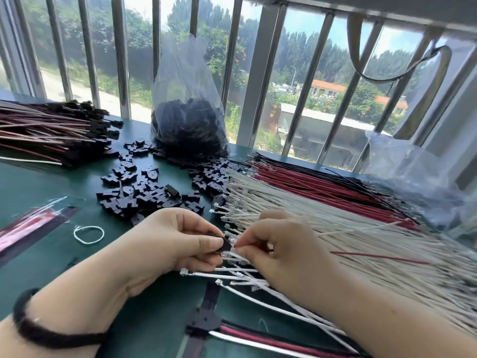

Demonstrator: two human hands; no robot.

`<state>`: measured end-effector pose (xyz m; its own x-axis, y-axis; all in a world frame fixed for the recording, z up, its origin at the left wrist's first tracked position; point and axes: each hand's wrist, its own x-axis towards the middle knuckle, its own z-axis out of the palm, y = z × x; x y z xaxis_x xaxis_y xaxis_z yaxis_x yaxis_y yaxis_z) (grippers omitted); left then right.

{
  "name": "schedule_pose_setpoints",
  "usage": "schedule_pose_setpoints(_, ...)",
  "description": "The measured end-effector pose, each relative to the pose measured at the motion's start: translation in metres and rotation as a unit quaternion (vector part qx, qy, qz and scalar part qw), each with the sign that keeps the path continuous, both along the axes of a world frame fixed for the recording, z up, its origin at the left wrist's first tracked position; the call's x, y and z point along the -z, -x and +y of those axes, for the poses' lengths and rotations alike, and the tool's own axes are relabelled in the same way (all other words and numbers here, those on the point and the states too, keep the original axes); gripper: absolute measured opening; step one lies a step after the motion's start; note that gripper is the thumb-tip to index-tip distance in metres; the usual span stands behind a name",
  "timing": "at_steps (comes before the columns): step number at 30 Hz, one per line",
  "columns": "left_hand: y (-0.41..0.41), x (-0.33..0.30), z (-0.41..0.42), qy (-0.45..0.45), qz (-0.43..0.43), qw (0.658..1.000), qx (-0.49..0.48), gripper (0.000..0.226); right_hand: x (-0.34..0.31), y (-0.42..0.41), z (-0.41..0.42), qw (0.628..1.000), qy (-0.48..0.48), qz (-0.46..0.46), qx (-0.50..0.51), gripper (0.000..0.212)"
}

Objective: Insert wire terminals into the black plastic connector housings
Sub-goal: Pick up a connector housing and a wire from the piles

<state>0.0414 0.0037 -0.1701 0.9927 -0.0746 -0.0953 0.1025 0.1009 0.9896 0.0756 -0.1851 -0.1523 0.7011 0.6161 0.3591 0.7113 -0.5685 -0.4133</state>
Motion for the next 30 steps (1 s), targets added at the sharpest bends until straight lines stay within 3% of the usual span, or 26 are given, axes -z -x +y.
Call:
schedule_pose_setpoints(5, -0.001, 0.000, 0.002, 0.011, -0.004, 1.000, -0.008, 0.019, -0.016, -0.010, -0.013, 0.970, -0.075, 0.228, 0.022, 0.016)
schedule_pose_setpoints(8, -0.001, 0.000, 0.001, 0.002, -0.003, 1.000, -0.009, 0.023, -0.020, -0.014, -0.017, 0.946, -0.126, 0.296, 0.045, 0.021)
schedule_pose_setpoints(14, -0.002, 0.001, 0.002, 0.013, 0.005, 1.000, -0.024, 0.024, -0.020, -0.009, -0.014, 0.973, -0.012, 0.232, -0.009, 0.011)
schedule_pose_setpoints(20, -0.005, 0.007, -0.002, 0.042, 0.038, 0.998, -0.035, 0.025, -0.014, -0.007, -0.011, 0.979, -0.042, 0.199, 0.007, 0.016)
schedule_pose_setpoints(30, -0.011, 0.007, 0.000, 0.001, 0.028, 0.999, -0.036, 0.028, -0.016, -0.003, -0.006, 0.975, -0.054, 0.215, 0.030, 0.018)
